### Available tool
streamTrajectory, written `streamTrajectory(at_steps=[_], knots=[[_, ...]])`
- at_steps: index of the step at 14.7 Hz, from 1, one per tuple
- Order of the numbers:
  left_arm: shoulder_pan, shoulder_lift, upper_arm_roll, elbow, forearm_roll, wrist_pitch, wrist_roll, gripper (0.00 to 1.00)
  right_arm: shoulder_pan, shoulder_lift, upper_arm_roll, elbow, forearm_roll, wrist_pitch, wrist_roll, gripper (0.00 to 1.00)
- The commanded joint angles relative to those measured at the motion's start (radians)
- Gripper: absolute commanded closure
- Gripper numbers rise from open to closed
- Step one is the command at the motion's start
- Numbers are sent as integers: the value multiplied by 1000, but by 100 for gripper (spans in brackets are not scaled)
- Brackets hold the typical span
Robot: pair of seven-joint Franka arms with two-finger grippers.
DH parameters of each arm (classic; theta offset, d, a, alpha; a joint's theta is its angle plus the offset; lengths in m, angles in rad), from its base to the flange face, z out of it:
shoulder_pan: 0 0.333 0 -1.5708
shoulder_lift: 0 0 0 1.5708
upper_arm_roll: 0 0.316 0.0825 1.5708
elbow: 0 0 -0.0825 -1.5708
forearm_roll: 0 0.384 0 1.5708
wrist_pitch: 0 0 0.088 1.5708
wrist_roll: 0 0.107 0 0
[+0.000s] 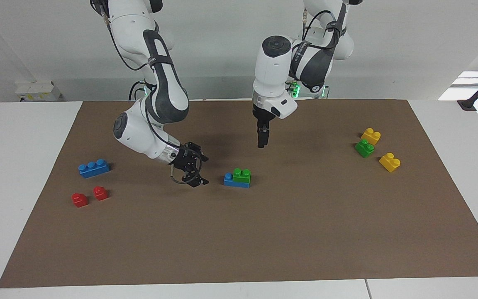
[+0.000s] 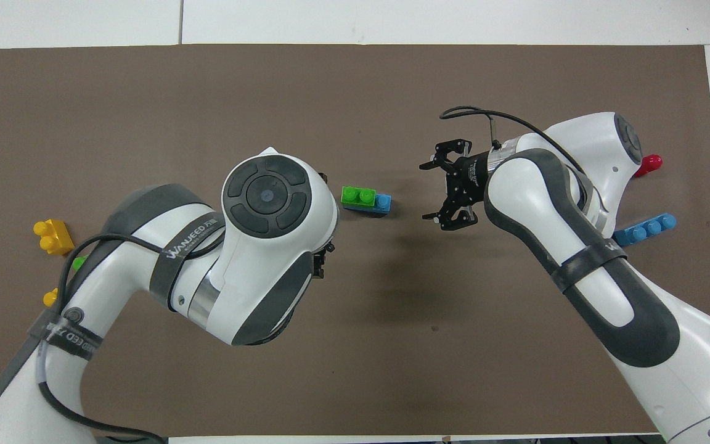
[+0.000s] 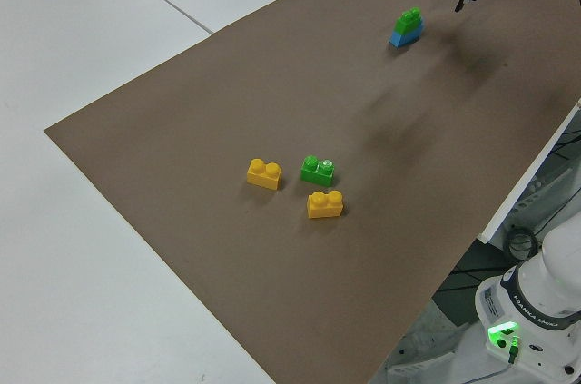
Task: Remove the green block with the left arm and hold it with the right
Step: 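Move the left gripper and the right gripper toward the green-blue block stack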
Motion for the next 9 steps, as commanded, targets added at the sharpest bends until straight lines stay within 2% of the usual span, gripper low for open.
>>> streamTrajectory(at_steps=[1,4,9], knots=[[-15,59,15,79,9,-10,-30,0,43,29,0,-3,42,73,12,0],[-9,128,16,169,9,-20,-48,0,80,50,-2,-3,86,124,13,1],[-18,236,18,242,20,-17,-94,0,124,98,-2,-3,117,213,10,0]])
